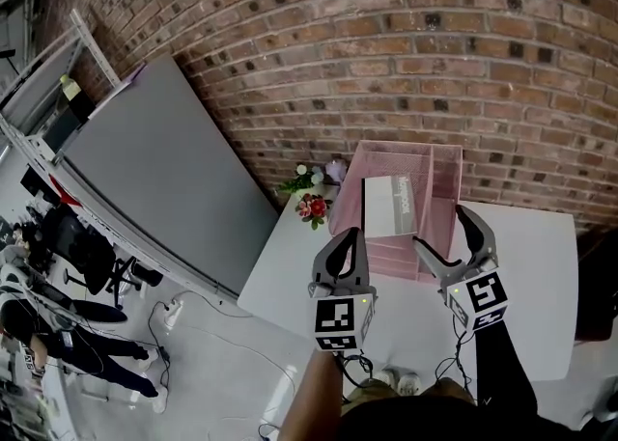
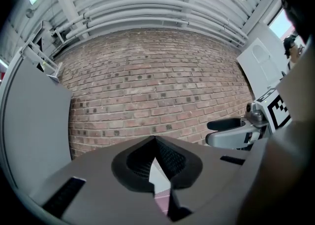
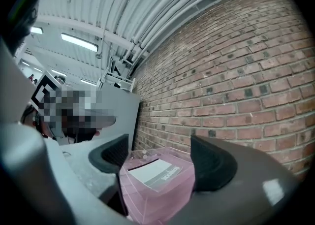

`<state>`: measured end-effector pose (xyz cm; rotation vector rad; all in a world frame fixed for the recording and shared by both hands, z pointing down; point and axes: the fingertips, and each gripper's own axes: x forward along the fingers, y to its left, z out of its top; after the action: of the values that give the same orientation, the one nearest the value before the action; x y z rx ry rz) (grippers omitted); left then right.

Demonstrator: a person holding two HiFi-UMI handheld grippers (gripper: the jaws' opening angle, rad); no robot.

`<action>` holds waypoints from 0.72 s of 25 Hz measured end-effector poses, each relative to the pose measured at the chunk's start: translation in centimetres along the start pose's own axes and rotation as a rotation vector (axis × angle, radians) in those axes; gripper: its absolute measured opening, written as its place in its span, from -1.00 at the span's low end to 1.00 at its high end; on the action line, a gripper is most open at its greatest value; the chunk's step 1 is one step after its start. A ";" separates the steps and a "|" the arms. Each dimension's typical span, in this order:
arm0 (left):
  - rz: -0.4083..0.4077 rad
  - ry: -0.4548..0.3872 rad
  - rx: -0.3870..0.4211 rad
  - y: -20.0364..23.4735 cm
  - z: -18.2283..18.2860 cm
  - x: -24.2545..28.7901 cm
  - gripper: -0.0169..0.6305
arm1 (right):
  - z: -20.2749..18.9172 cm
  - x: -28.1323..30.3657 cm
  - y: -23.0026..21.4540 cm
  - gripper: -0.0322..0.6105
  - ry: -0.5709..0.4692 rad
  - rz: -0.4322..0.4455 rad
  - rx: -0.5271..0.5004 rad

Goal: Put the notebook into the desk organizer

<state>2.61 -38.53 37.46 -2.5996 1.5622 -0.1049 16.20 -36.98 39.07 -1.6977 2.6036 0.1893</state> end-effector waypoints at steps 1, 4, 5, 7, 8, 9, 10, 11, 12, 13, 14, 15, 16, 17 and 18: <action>0.002 0.002 0.000 -0.1 0.0 0.0 -0.92 | 0.1 0.0 0.1 0.31 0.000 0.006 0.000; 0.003 0.005 0.002 -0.4 0.1 -0.1 -0.92 | -0.1 -0.1 0.2 0.31 0.003 0.019 0.006; 0.002 0.003 0.002 -0.6 0.1 -0.1 -0.92 | -0.2 -0.1 0.1 0.31 0.005 0.019 0.011; -0.001 0.000 0.002 -0.9 0.1 -0.1 -0.92 | -0.4 -0.2 -0.1 0.31 0.007 0.014 0.020; -0.002 0.001 0.002 -0.9 0.1 -0.1 -0.92 | -0.4 -0.2 -0.2 0.31 0.007 0.012 0.019; -0.003 0.001 0.002 -1.0 0.1 -0.1 -0.92 | -0.4 -0.2 -0.2 0.31 0.008 0.012 0.014; -0.004 0.000 0.003 -1.1 0.1 -0.1 -0.92 | -0.4 -0.2 -0.2 0.31 0.009 0.012 0.010; -0.005 -0.002 0.003 -1.1 0.1 -0.1 -0.92 | -0.4 -0.2 -0.2 0.30 0.009 0.014 0.009; -0.006 -0.002 0.003 -1.2 0.1 -0.1 -0.92 | -0.4 -0.2 -0.1 0.30 0.009 0.017 0.009; -0.006 -0.001 0.003 -1.3 0.1 0.0 -0.92 | -0.4 -0.2 -0.1 0.30 0.010 0.021 0.009; -0.008 0.001 0.003 -1.4 0.1 0.0 -0.92 | -0.4 -0.2 0.0 0.28 0.011 0.026 0.007; -0.009 0.003 0.005 -1.4 0.2 0.0 -0.92 | -0.4 -0.1 0.1 0.26 0.013 0.032 0.004; -0.012 0.004 0.006 -1.5 0.2 -0.1 -0.92 | -0.3 -0.1 0.3 0.26 0.015 0.038 -0.002; -0.013 0.003 0.007 -1.5 0.3 -0.1 -0.92 | -0.2 -0.1 0.4 0.23 0.016 0.044 -0.009; -0.014 0.002 0.008 -1.5 0.3 -0.2 -0.92 | 0.0 -0.1 0.6 0.14 0.017 0.048 -0.017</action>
<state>3.91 -37.67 37.32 -2.6050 1.5414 -0.1144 15.69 -36.70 39.17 -1.6498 2.6646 0.2001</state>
